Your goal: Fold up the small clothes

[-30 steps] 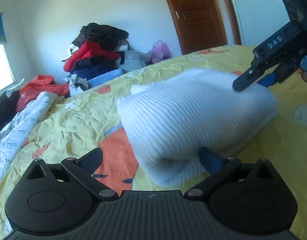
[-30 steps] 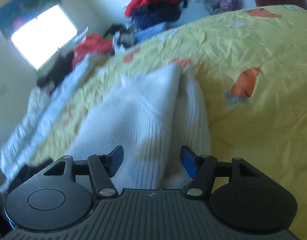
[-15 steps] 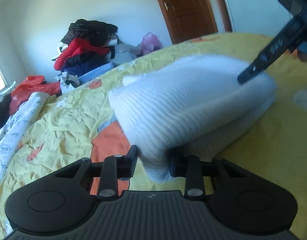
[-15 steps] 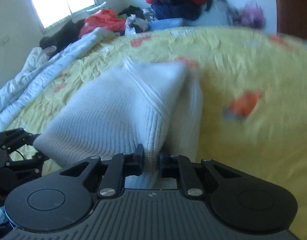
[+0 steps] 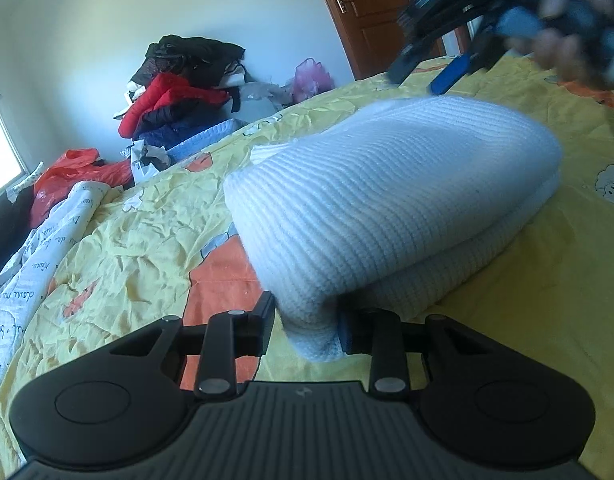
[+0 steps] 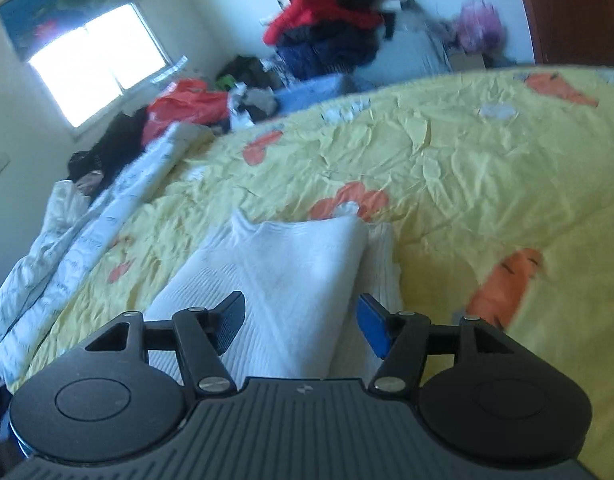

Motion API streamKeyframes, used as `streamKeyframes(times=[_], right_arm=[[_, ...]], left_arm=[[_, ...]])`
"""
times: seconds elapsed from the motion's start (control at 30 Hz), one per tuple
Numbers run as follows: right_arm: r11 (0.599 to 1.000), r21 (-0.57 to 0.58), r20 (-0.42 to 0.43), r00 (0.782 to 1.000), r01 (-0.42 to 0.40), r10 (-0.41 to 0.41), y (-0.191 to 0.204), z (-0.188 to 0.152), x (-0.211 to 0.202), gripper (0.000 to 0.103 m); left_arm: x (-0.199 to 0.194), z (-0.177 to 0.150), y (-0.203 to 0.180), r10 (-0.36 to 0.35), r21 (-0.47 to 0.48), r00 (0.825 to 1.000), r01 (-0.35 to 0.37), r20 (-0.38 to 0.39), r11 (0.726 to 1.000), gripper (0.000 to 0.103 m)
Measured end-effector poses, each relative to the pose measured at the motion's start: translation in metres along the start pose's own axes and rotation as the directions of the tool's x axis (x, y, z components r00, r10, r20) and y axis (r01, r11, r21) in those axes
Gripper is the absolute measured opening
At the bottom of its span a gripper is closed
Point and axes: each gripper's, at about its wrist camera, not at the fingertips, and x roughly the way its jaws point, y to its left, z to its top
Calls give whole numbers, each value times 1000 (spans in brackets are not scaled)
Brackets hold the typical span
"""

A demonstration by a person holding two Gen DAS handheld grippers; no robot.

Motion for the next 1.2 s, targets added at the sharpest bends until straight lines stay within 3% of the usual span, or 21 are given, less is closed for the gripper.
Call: streamKeyframes(times=[0.03, 0.07, 0.1, 0.17, 0.23, 0.3, 0.4, 0.5, 0.57, 0.67, 0.73, 0.8, 0.87, 0.9, 1.0, 1.07, 1.1, 1.2], right_arm=[[1000, 9, -27, 1000, 9, -9, -2, 4, 13, 67], [1000, 13, -71, 997, 21, -20, -3, 6, 30, 59], [1000, 7, -108, 994, 17, -16, -3, 7, 44, 37], [1000, -21, -99, 995, 0, -2, 1, 13, 49, 14], [998, -55, -39, 999, -1, -1, 2, 18, 37, 13], [999, -5, -78, 996, 43, -43, -20, 9, 51, 13], [1000, 5, -23, 999, 30, -30, -22, -4, 43, 14], [994, -60, 15, 995, 95, -95, -9, -6, 32, 40], [992, -38, 41, 992, 117, -115, -6, -3, 15, 46], [994, -28, 135, 986, 106, -101, 8, 0, -16, 55], [997, -28, 171, 983, 66, -60, 14, 7, -21, 64], [1000, -24, 186, 982, 19, -14, 24, 16, -14, 69], [1000, -20, 178, 984, -1, 5, 35, 23, 4, 69], [1000, -7, 163, 987, -8, 9, 37, 27, 16, 69], [999, -18, 83, 996, 30, -29, 43, 33, 56, 67], [985, -88, 16, 989, 150, -149, 38, 25, 80, 62], [973, -137, 9, 983, 184, -185, 30, 17, 91, 58], [986, -98, 30, 991, 136, -134, 18, 16, 90, 55]], left_arm=[[0, 0, 0, -1, -3, 1000, 1, -1, 1000, 31], [0, 0, 1, -3, -8, 1000, 3, -2, 1000, 31], [0, 0, 1, -5, -12, 1000, 5, -3, 1000, 31], [0, 1, 3, -12, -19, 1000, 12, -6, 1000, 31], [1, 1, 5, -22, -40, 1000, 22, -9, 999, 31], [5, 2, 5, -30, -55, 999, 29, -12, 998, 31], [11, 0, 3, -18, -54, 1000, 17, -22, 998, 31], [0, -1, 3, -26, -14, 1000, 26, -1, 1000, 32], [-21, -3, 8, -77, 32, 997, 76, 31, 997, 32], [-58, -1, 35, -192, 29, 976, 190, 106, 981, 33], [-65, 15, 56, -213, -58, 966, 223, 149, 973, 43], [-53, 37, 69, -151, -169, 972, 182, 180, 969, 83], [-27, 59, 66, -37, -230, 982, 81, 188, 970, 85], [-10, 70, 60, -19, -233, 986, 59, 168, 971, 85], [35, 90, 35, -38, -225, 995, 59, 93, 973, 84], [66, 90, 19, -72, -210, 997, 73, 13, 975, 84], [72, 85, 15, -73, -225, 997, 75, 20, 971, 84], [73, 81, 15, -54, -247, 998, 60, 32, 967, 84]])
